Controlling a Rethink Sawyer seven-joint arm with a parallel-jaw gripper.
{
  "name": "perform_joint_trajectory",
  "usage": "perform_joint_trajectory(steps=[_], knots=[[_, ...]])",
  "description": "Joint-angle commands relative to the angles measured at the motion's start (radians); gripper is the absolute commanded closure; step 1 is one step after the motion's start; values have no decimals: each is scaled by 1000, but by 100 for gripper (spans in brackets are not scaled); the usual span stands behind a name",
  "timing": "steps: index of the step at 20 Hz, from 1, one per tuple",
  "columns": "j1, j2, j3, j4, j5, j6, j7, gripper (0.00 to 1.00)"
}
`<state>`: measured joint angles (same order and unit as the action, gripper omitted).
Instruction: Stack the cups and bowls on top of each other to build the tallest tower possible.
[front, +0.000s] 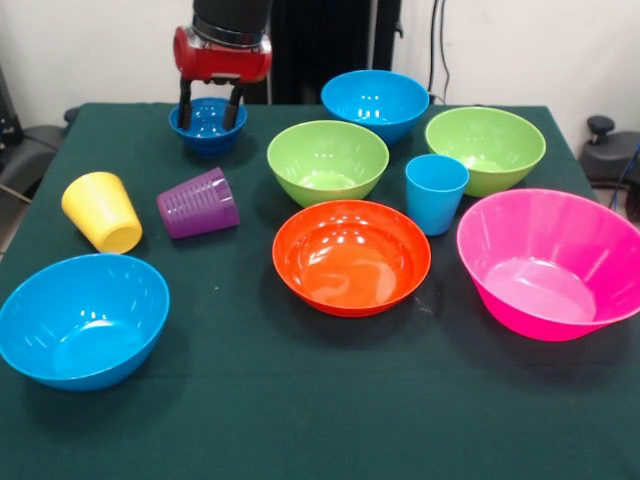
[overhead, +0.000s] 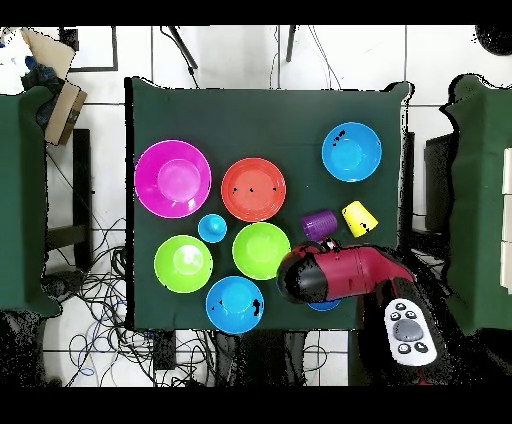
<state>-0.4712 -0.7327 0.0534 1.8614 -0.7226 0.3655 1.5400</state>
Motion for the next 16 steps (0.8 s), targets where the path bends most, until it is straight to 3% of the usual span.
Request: perform_joint_trajectory(steps=[1, 8, 16], knots=[[10, 37, 71, -9, -89, -26, -42, 0], [10, 41, 92, -38, -59, 29, -43, 0], [99, 46, 33, -38, -64, 24, 45, 0]])
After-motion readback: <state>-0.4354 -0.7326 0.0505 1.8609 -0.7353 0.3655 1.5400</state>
